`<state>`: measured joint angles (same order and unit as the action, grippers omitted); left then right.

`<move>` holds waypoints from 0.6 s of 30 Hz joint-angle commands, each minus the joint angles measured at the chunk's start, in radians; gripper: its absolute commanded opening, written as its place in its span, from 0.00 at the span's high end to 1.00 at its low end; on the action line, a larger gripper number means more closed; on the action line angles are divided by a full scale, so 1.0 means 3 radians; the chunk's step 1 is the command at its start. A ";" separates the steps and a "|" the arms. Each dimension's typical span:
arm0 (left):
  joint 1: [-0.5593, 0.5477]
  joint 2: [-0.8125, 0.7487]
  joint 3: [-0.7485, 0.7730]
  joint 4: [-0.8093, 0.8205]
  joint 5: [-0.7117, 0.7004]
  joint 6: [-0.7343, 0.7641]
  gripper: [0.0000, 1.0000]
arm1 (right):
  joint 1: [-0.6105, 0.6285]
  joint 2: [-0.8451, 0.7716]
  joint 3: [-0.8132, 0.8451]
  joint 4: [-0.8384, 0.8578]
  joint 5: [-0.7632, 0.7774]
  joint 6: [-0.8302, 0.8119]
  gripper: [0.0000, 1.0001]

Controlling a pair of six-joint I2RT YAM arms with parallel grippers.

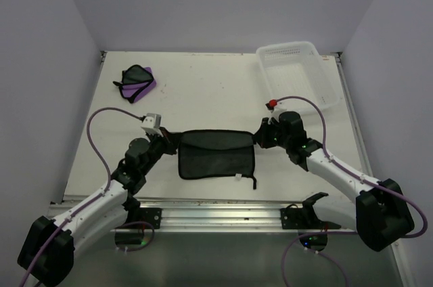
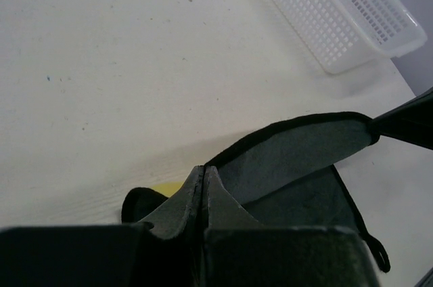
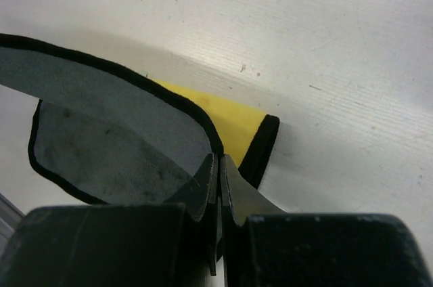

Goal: Roll the towels
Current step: Fold the towel

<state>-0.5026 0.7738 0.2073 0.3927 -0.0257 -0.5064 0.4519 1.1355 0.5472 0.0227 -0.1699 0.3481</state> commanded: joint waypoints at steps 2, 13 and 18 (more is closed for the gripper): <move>0.0008 -0.0130 -0.0052 -0.0169 0.0065 -0.0112 1.00 | 0.0012 -0.0006 -0.0040 -0.0019 -0.0134 0.0036 1.00; 0.0008 -0.0335 -0.0129 -0.0455 0.0060 -0.0178 1.00 | 0.0012 -0.0093 -0.0096 -0.0065 -0.0119 0.0021 0.99; 0.0003 -0.0385 -0.0205 -0.0517 0.0065 -0.0214 1.00 | 0.0012 -0.0154 -0.0147 -0.0065 -0.0144 0.0026 1.00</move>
<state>-0.5026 0.6807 0.1780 0.2512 -0.0116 -0.5430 0.4526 1.1210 0.5129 0.0029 -0.2016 0.3523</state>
